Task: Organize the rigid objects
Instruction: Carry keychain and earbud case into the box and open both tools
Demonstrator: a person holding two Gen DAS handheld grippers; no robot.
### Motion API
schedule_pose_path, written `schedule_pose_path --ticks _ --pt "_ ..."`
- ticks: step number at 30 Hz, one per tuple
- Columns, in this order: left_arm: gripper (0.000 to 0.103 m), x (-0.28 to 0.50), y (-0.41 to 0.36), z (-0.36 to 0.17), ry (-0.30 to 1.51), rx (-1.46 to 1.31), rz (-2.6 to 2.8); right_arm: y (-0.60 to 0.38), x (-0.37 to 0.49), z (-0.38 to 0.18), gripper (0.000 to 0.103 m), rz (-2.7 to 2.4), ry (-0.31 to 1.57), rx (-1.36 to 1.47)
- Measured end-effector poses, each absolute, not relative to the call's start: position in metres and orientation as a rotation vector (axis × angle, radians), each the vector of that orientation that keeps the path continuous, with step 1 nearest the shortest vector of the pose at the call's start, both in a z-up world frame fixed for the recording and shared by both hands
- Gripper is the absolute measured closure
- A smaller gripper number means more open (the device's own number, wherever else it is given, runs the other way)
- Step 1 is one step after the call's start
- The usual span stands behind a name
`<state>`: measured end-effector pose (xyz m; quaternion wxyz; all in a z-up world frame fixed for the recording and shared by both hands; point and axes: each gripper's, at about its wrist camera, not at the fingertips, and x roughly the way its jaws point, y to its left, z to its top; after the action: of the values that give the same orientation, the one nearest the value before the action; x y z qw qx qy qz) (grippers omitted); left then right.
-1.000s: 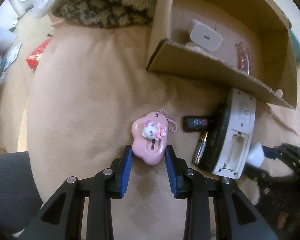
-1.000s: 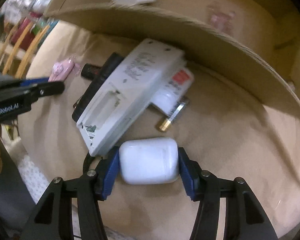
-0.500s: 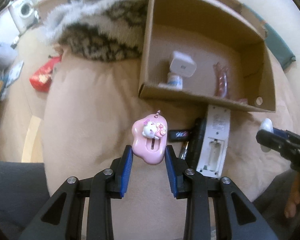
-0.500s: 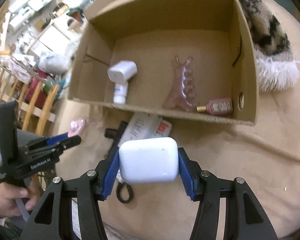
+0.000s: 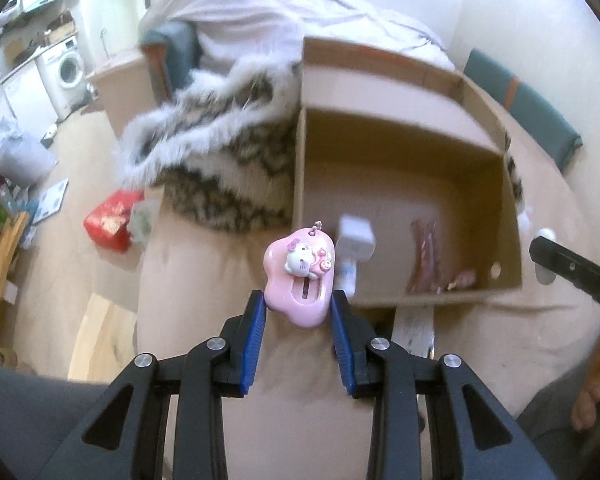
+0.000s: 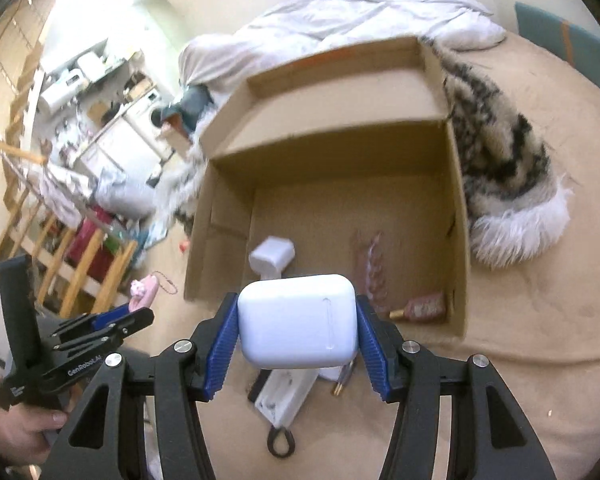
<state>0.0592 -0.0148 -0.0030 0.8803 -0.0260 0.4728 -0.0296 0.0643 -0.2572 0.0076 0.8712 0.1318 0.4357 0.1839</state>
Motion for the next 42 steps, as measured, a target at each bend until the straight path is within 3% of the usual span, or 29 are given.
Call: schedule_pose_path --ticks 13,27,39,41,42 --pt "0.074 0.136 -0.048 0.028 0.900 -0.054 -0.082 -0.283 0.115 0.036 0.044 0.324 0.859 0.256" --pt "0.074 0.173 -0.073 -0.024 0.999 0.001 -0.082 -0.287 0.155 -0.012 0.044 0.281 0.935 0.333" --pt "0.074 0.183 -0.089 -0.060 1.076 0.040 -0.096 -0.258 0.168 -0.045 0.044 0.271 1.025 0.211" --pt "0.079 0.182 -0.091 -0.066 1.089 0.038 -0.103 -0.251 0.168 -0.047 0.044 0.262 1.024 0.167" --pt "0.090 0.182 -0.092 -0.068 1.094 0.043 -0.103 -0.250 0.168 -0.047 0.044 0.261 1.023 0.160"
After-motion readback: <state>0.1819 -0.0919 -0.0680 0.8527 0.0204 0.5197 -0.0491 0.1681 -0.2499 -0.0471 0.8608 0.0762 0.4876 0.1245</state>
